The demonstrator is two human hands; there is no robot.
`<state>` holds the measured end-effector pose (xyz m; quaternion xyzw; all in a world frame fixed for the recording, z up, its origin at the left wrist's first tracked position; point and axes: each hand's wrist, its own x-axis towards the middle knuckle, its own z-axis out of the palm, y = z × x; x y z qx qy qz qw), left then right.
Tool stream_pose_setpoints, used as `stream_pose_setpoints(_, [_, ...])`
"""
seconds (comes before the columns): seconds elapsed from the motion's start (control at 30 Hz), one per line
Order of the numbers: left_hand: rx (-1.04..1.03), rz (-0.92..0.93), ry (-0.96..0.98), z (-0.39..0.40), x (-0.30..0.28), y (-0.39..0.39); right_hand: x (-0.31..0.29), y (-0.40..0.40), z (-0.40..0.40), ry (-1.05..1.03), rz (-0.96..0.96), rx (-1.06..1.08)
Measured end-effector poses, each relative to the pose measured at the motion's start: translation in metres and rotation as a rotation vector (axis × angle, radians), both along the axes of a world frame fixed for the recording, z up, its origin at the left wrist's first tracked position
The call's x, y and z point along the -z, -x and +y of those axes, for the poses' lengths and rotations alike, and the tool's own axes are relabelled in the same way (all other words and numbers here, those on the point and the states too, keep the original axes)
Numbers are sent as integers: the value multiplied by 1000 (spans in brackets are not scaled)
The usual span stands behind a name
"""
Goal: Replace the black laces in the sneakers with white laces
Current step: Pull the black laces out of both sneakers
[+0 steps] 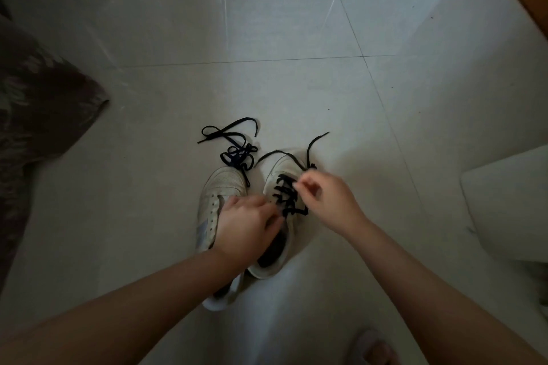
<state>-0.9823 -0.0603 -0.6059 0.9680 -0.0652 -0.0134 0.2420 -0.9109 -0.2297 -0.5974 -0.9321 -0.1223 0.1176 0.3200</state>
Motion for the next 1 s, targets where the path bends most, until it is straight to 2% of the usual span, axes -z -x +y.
stream_pose_setpoints(0.13, [28, 178, -85, -15, -8, -9, 18, 27, -21, 170, 311, -140])
stream_pose_setpoints(0.23, [2, 241, -100, -23, -9, -15, 27, 30, -23, 143, 262, -88])
stream_pose_setpoints(0.33, [-56, 262, -72, -26, -4, -13, 22, 26, -19, -110, 222, 72])
stream_pose_setpoints(0.4, [-79, 252, -55, -27, -3, -12, 18, 24, -15, -195, 243, 62])
stream_pose_setpoints(0.53, [-77, 262, -59, -26, -5, -11, 19, 34, -8, -156, 237, 156])
stream_pose_setpoints(0.7, [-66, 298, -90, -25, -9, -12, 24, 37, 2, -108, 372, 216])
stream_pose_setpoints(0.8, [-68, 308, -101, -25, -9, -14, 21, 31, 9, -64, 391, 207])
stream_pose_setpoints(0.9, [-83, 314, -85, -25, -6, -12, 9, 18, 8, -30, 317, 191])
stream_pose_setpoints(1.0, [-123, 328, -42, -23, -2, -12, -3, 1, 1, 153, 74, 53])
